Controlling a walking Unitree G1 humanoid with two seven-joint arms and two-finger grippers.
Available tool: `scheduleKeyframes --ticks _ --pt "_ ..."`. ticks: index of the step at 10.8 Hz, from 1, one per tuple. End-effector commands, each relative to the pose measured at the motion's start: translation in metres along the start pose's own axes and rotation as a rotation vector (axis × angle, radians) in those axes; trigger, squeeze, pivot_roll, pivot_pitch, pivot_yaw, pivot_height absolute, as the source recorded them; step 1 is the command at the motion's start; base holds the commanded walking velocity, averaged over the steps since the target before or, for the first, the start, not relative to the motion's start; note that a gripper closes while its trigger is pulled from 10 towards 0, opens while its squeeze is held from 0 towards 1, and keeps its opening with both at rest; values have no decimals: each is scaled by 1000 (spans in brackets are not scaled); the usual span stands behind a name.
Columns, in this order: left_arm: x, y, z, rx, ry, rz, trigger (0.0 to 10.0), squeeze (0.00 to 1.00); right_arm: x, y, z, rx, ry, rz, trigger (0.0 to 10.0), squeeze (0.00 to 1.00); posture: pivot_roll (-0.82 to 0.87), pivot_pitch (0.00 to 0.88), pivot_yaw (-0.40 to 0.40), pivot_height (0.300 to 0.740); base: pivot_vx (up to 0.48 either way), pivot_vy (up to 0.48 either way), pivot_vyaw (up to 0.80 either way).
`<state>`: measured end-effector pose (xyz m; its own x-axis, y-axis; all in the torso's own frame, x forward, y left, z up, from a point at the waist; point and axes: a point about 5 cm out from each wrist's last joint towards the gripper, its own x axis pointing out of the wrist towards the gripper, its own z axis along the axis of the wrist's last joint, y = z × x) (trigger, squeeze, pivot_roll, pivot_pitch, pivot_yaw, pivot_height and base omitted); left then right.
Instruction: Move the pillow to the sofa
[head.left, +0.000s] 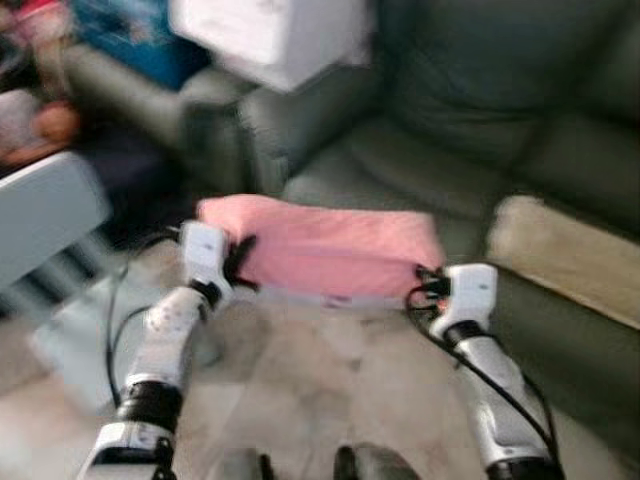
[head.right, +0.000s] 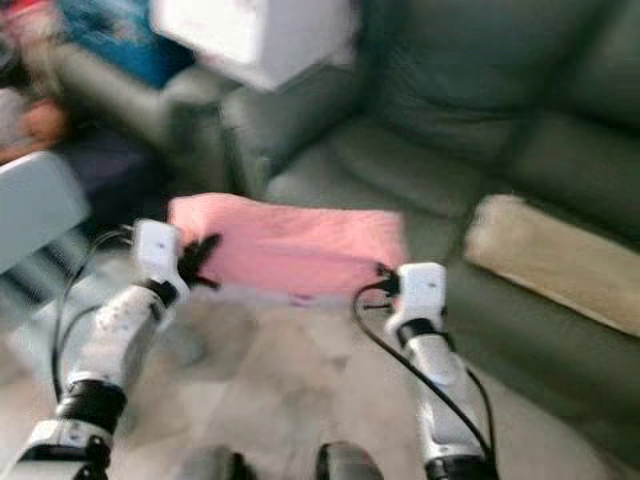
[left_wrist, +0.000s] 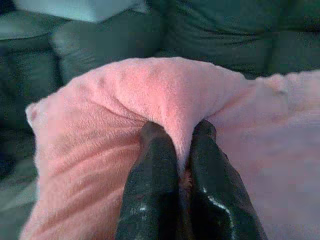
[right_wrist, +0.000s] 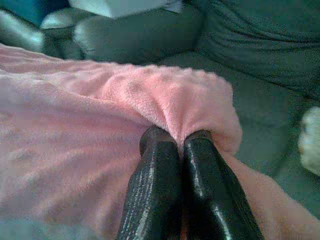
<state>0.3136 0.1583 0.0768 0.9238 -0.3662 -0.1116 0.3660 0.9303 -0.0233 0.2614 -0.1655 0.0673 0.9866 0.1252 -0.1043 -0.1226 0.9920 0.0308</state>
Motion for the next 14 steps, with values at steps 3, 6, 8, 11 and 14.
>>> scheduleKeyframes --ticks 3,6,8,11,14 --pt "-3 3 5 7 -24 -5 10000 0 2 0 4 -6 -15 -5 10000 0 -91 107 -14 740 414 0 -171" --pt "-2 1 4 6 -19 -19 10000 0 1 1 4 -5 -15 -7 10000 0 -95 107 -12 740 458 0 -773" --pt "-1 0 5 10 -22 -22 10000 0 2 1 4 -7 -16 -5 10000 0 -94 103 -13 740 458 0 0" --pt "0 -2 3 -1 -8 -25 10000 0 4 1 4 -15 -16 -4 10000 0 -91 99 -20 740 436 91 0" --pt "1 -5 2 -14 -9 -34 10000 0 4 3 2 -15 -4 5 10000 0 -94 95 -24 740 193 398 -410"
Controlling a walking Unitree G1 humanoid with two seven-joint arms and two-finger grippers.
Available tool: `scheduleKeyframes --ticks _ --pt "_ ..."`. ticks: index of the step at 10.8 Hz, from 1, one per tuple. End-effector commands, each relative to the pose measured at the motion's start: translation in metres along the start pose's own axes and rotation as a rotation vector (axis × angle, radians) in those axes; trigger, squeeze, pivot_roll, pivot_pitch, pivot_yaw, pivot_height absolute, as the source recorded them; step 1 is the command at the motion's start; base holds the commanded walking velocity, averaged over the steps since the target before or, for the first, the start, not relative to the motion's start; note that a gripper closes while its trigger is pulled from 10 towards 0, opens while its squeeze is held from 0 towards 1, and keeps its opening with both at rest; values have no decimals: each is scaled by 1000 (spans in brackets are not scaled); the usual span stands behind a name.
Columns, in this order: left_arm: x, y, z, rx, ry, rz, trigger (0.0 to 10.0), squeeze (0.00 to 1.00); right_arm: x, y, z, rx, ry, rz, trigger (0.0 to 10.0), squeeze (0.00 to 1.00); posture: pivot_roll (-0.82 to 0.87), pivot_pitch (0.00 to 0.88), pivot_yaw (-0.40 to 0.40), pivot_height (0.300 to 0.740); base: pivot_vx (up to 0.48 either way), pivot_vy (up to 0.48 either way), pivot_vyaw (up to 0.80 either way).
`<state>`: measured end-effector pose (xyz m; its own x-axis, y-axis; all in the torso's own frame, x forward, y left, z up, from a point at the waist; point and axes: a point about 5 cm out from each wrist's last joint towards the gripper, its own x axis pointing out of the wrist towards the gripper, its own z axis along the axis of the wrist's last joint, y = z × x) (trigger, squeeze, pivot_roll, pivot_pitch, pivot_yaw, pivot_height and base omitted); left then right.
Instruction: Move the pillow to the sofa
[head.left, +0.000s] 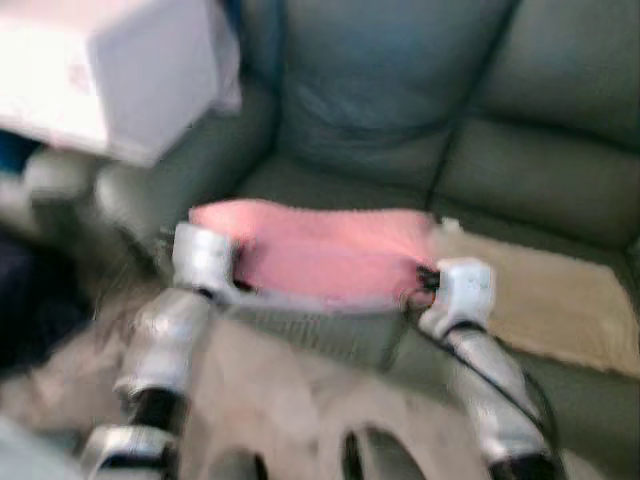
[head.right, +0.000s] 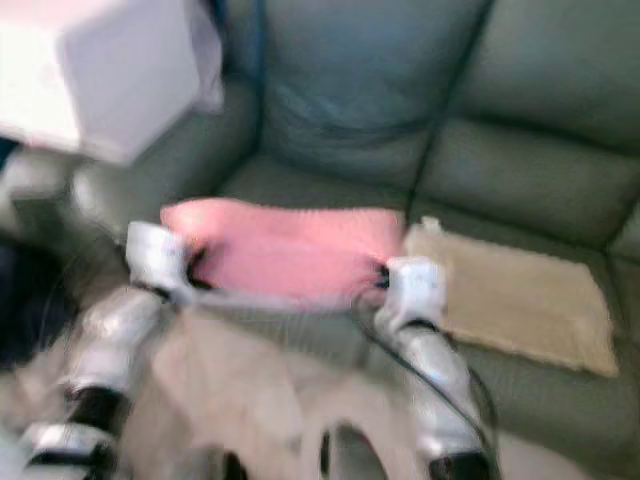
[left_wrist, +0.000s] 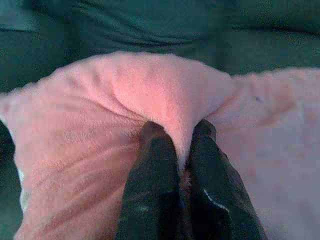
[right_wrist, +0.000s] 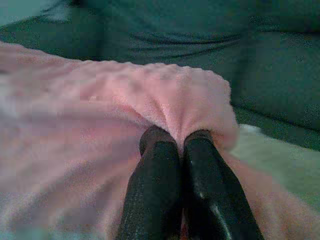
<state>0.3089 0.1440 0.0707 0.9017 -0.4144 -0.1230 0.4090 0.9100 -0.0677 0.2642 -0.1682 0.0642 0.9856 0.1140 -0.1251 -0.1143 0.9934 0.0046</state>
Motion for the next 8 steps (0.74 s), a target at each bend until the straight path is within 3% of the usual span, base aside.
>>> scheduleKeyframes --ticks 1,2,6,8 --pt "-2 9 9 26 -23 17 10000 0 2 6 5 9 -26 14 10000 0 -94 96 -23 740 0 431 -625" --pt "-2 9 8 26 -24 18 10000 0 2 6 5 8 -27 13 10000 0 -95 97 -23 740 0 431 -619" --pt "-2 6 8 33 -35 17 10000 0 2 6 5 1 -30 15 10000 0 -100 107 -25 740 0 429 0" --pt "-3 4 7 28 -40 17 10000 0 1 6 5 0 -27 16 10000 0 -100 110 -25 740 311 197 0"
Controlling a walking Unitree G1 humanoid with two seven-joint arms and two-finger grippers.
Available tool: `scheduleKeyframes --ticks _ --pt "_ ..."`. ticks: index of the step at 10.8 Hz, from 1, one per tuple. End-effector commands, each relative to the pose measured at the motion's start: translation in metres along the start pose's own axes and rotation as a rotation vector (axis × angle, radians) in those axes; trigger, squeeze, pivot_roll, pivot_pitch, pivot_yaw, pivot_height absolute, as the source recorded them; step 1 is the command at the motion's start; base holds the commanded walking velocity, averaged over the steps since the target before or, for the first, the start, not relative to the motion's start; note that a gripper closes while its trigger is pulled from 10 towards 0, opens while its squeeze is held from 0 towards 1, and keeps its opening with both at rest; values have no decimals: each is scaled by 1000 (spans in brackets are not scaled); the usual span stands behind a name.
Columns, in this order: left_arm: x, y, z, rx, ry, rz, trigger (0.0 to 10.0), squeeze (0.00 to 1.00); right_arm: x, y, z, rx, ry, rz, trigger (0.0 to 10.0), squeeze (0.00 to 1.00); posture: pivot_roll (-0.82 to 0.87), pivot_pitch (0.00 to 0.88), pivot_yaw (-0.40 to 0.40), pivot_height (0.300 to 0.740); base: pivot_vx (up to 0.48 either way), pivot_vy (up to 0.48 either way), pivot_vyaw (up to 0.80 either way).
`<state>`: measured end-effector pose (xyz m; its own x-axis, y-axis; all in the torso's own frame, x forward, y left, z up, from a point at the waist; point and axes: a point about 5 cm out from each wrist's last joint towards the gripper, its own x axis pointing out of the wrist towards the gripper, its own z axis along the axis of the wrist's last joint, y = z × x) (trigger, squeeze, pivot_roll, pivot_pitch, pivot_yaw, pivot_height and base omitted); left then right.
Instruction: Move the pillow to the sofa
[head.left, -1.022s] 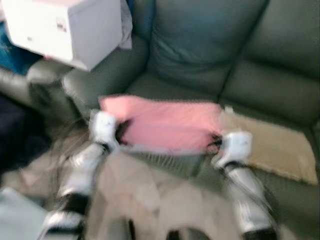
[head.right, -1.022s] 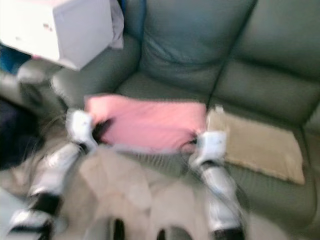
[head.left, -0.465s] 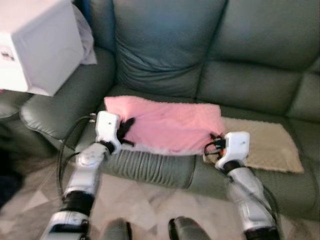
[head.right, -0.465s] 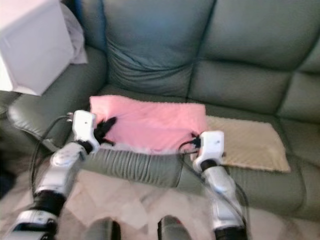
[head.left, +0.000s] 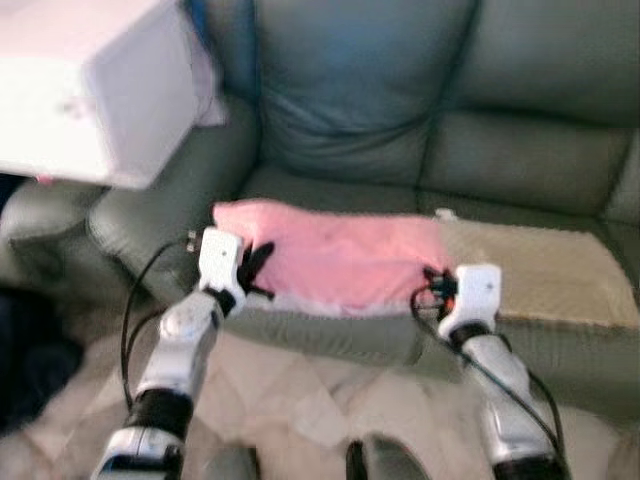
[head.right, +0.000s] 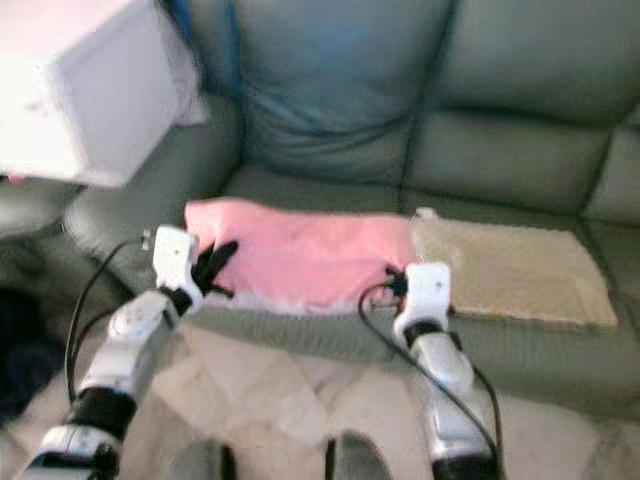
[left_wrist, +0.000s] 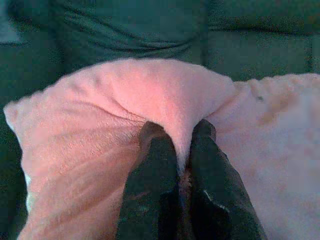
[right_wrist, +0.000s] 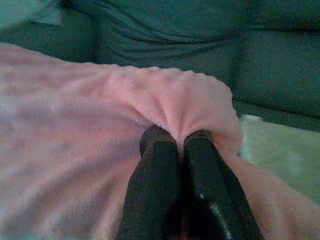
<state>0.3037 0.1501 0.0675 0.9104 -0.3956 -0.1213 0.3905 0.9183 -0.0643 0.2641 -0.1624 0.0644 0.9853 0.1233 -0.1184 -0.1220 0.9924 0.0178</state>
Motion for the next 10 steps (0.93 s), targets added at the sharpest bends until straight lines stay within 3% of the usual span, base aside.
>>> scheduleKeyframes --ticks 1,5,10 --pt "3 1 12 15 -52 0 10000 0 0 1 4 -11 -17 5 10000 0 -99 111 -24 740 0 0 0" --pt "1 -2 14 -23 -62 -49 10000 0 -1 1 1 -4 -12 3 10000 0 -101 114 -20 740 134 0 -477" --pt "1 -4 13 -42 -64 -64 10000 0 -2 0 1 5 -10 4 10000 0 -103 115 -25 740 403 0 0"
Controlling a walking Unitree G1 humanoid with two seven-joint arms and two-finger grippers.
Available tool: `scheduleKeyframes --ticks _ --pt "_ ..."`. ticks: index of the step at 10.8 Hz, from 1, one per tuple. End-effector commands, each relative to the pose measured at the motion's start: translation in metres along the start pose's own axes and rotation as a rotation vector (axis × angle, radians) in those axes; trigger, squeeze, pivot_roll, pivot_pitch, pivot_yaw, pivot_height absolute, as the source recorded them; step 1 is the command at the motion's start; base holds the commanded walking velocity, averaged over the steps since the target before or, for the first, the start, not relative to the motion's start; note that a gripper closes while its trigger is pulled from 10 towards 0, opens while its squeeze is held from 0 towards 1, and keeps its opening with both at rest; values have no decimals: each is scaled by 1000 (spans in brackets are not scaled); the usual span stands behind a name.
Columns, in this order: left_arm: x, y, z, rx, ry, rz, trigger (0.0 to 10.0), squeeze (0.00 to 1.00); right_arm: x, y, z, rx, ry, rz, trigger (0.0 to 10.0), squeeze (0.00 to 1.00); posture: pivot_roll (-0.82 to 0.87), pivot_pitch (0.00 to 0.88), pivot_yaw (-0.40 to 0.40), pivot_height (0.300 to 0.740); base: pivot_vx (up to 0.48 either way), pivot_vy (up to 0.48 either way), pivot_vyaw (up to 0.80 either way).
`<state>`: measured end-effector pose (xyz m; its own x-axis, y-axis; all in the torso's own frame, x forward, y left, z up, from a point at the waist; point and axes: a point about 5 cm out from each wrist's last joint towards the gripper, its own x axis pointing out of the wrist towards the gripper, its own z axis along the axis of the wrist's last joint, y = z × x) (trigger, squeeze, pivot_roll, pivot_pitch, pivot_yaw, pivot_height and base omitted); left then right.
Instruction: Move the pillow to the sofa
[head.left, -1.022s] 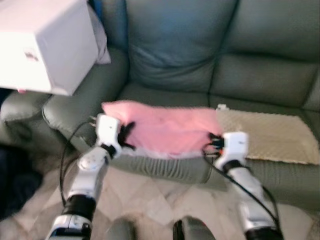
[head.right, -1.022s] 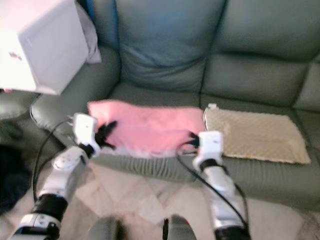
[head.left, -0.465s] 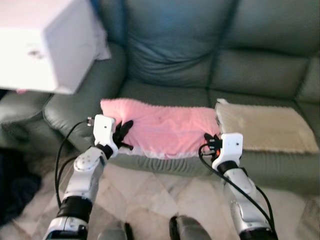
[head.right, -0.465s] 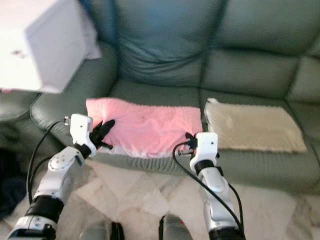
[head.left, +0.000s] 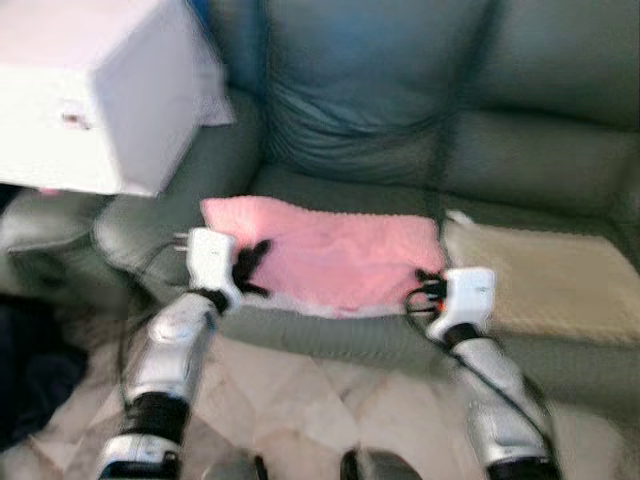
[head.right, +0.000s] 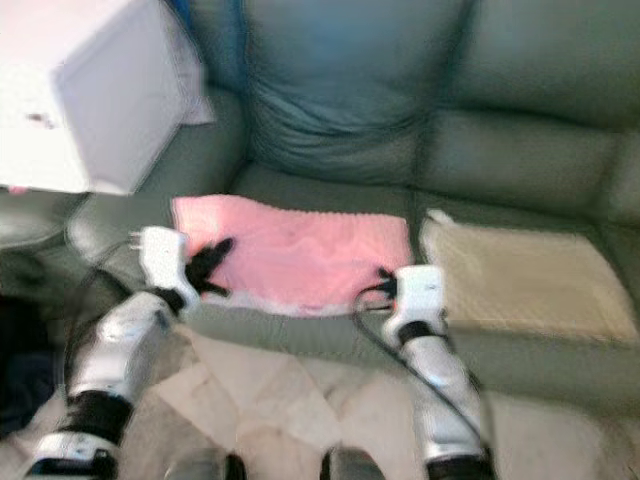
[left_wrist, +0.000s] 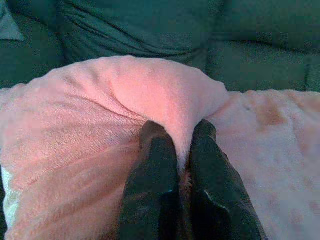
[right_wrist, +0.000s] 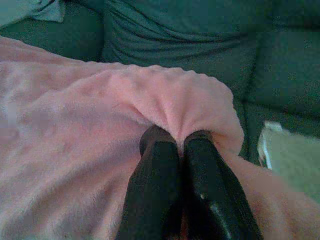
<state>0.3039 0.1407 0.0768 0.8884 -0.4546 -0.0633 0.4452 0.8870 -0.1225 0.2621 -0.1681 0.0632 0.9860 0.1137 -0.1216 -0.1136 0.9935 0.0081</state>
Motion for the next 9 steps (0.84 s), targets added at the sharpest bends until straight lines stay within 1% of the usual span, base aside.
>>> scheduleKeyframes --ticks 1,4,5,6,7,9 --pt "-2 4 5 11 -12 4 10000 0 1 5 3 14 -14 15 10000 0 -103 115 -25 740 405 0 0" --pt "-1 4 6 8 -15 6 10000 0 1 5 4 14 -14 17 10000 0 -110 121 -25 740 382 0 -450" --pt "-1 4 6 7 -14 11 10000 0 1 4 3 13 -12 16 10000 0 -109 121 -25 740 0 0 -400" --pt "-1 4 5 13 -7 15 10000 0 0 5 2 13 -8 18 10000 0 -107 122 -27 740 0 0 0" --pt "-1 4 4 12 -6 13 10000 0 1 6 2 11 -3 21 10000 0 -107 121 -27 740 0 0 -450" --pt "-1 4 3 27 4 24 10000 0 2 5 2 13 -3 23 10000 0 -105 122 -29 740 0 0 -716"
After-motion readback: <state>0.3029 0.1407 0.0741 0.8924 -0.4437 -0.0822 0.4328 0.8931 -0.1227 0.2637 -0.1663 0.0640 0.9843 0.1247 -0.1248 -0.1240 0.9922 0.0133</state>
